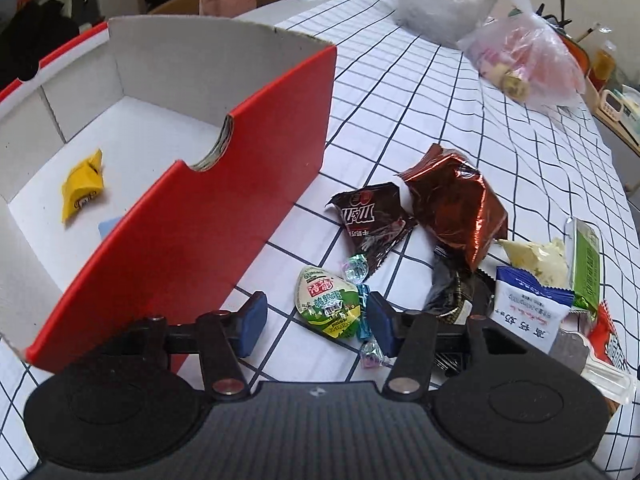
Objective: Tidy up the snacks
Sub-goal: 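Grasp the green candy with the left tool while the right tool grasps the red chip bag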
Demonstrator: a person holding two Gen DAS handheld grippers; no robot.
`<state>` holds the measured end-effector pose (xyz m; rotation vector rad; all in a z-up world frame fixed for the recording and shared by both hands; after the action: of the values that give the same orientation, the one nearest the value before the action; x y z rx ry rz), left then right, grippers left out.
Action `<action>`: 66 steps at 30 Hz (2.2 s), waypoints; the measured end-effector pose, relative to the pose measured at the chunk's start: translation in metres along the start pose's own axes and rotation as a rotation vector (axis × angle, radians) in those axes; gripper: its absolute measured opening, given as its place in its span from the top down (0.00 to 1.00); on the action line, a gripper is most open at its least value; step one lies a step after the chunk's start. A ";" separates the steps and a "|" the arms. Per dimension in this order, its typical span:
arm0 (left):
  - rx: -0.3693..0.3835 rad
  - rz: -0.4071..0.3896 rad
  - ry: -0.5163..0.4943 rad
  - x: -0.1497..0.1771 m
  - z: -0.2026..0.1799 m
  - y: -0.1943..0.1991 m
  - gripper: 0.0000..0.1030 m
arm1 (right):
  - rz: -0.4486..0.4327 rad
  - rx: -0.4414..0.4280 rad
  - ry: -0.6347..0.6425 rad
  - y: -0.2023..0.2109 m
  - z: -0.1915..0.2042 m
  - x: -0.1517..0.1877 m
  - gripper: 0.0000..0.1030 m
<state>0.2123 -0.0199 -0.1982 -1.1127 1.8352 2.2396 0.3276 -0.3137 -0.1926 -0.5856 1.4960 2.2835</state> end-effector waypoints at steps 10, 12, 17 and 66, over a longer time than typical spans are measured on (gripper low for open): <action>0.033 0.020 0.047 0.000 0.003 -0.007 0.49 | 0.016 0.055 -0.052 -0.029 0.018 -0.013 0.04; 0.040 0.021 0.055 0.000 0.004 -0.007 0.51 | 0.015 0.072 -0.058 -0.035 0.024 -0.013 0.04; 0.057 0.016 0.066 0.000 0.005 -0.005 0.58 | 0.028 0.133 -0.011 -0.049 0.035 -0.006 0.04; 0.242 0.083 -0.108 0.029 -0.007 0.025 0.63 | 0.145 0.138 0.002 0.029 -0.011 0.070 0.03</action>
<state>0.1830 -0.0450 -0.1935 -0.8734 2.0725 2.0032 0.2546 -0.3305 -0.2098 -0.4544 1.7318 2.2607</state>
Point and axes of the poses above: each gripper's, at about its wrist camera, not at the fingertips, and y roughly against the way its jaws point, z to its left, x to its underside, the point moved 6 cm from there along -y, roughly the way its jaws point, and after that the axes turned 14 degrees about -y, right-handed, at the moved point
